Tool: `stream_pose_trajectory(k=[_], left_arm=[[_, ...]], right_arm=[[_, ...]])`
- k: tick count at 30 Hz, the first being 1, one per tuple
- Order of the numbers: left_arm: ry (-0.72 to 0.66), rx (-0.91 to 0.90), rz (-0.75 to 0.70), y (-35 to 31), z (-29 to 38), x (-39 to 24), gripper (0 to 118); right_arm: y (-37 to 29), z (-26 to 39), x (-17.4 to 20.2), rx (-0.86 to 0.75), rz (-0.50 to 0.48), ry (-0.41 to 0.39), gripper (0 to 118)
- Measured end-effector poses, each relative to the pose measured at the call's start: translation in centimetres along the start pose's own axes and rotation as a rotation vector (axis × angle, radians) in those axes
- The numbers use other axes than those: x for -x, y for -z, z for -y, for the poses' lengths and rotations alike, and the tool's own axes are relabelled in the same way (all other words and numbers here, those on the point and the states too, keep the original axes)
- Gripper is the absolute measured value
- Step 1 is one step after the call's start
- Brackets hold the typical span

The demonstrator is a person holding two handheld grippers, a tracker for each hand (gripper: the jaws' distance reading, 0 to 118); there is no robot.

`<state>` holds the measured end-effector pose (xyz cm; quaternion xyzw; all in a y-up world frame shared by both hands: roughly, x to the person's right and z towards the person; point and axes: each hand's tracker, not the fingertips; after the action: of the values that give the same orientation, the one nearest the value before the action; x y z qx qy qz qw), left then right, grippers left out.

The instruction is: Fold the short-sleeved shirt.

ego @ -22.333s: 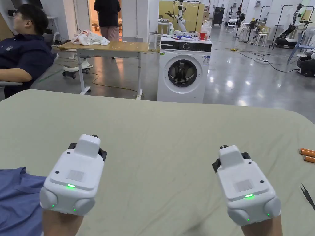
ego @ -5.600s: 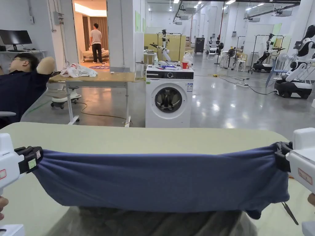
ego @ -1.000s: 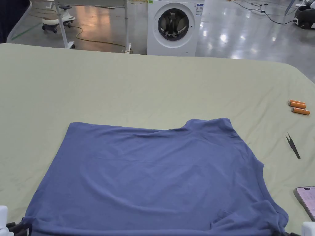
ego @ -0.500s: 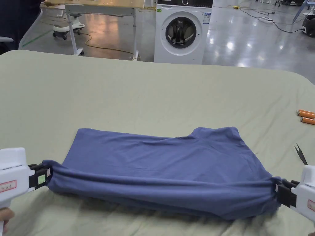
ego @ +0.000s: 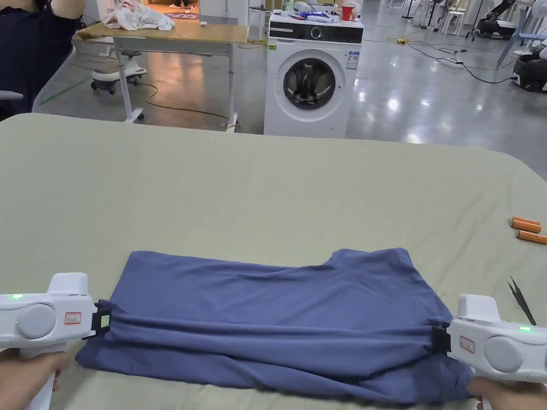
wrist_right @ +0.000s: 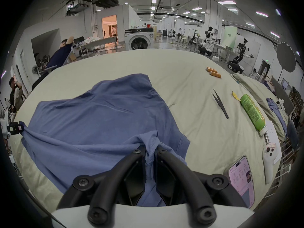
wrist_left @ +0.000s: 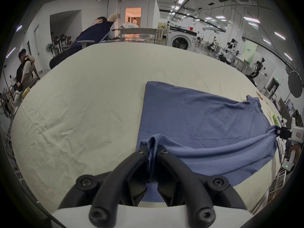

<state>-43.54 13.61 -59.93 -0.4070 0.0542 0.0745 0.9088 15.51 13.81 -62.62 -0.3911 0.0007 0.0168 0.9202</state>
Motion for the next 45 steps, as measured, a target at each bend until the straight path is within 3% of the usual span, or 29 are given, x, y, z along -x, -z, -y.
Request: stream_pose_trajectory(k=[2, 5, 8, 15, 17, 18, 19, 20, 21, 30, 40, 41, 43, 44, 45], left_arm=[[0.000, 0.001, -0.007, 0.2, 0.1, -0.3, 13], [0.002, -0.031, -0.024, -1.0, 0.4, -0.5, 31], [-0.005, -0.085, 0.011, -2.9, 0.5, -0.7, 53], [0.060, -0.342, 0.035, -8.2, 1.7, -3.4, 49], [0.082, -0.422, 0.025, -9.9, 2.6, -4.5, 32], [0.085, -0.454, 0.008, -10.5, 3.0, -5.1, 22], [0.095, -0.484, -0.008, -11.5, 3.5, -5.6, 14], [0.099, -0.508, -0.017, -12.1, 4.0, -6.0, 6], [0.090, -0.532, -0.025, -12.7, 4.5, -6.4, 1], [0.081, -0.572, -0.058, -15.3, 6.9, -5.0, 0], [0.010, -0.124, -0.032, -7.4, 4.5, 1.6, 0], [0.009, -0.096, -0.025, -6.6, 4.3, 2.0, 3], [0.015, -0.014, -0.017, -4.7, 3.6, 2.2, 22], [0.011, 0.005, -0.018, -4.1, 3.4, 2.4, 44], [0.009, 0.037, -0.015, -3.3, 3.1, 2.6, 58]], right_arm=[[0.4, 0.2, 0.1, 0.011, 0.016, -0.013, 14], [-1.0, 0.3, 0.4, -0.028, 0.054, -0.013, 46], [-3.2, 0.2, 1.1, -0.144, 0.035, 0.009, 65], [-8.6, 0.7, 5.3, -0.435, 0.021, -0.007, 66], [-10.0, 1.3, 6.6, -0.514, 0.021, -0.015, 60], [-10.5, 1.5, 7.2, -0.540, 0.024, -0.019, 50], [-11.1, 1.8, 7.7, -0.567, 0.021, -0.020, 35], [-11.7, 2.1, 8.2, -0.592, 0.024, -0.019, 7], [-12.2, 2.4, 8.6, -0.615, 0.026, -0.021, 3], [-15.1, 4.2, 10.2, -0.710, 0.035, -0.036, 0], [-13.5, 5.1, 9.3, -0.611, 0.029, -0.052, 0], [-13.4, 5.2, 9.3, -0.603, 0.031, -0.052, 0], [-13.2, 5.4, 8.9, -0.589, 0.031, -0.048, 0], [-13.2, 5.5, 8.8, -0.583, 0.032, -0.047, 0], [-13.1, 5.6, 8.7, -0.575, 0.036, -0.048, 0]])
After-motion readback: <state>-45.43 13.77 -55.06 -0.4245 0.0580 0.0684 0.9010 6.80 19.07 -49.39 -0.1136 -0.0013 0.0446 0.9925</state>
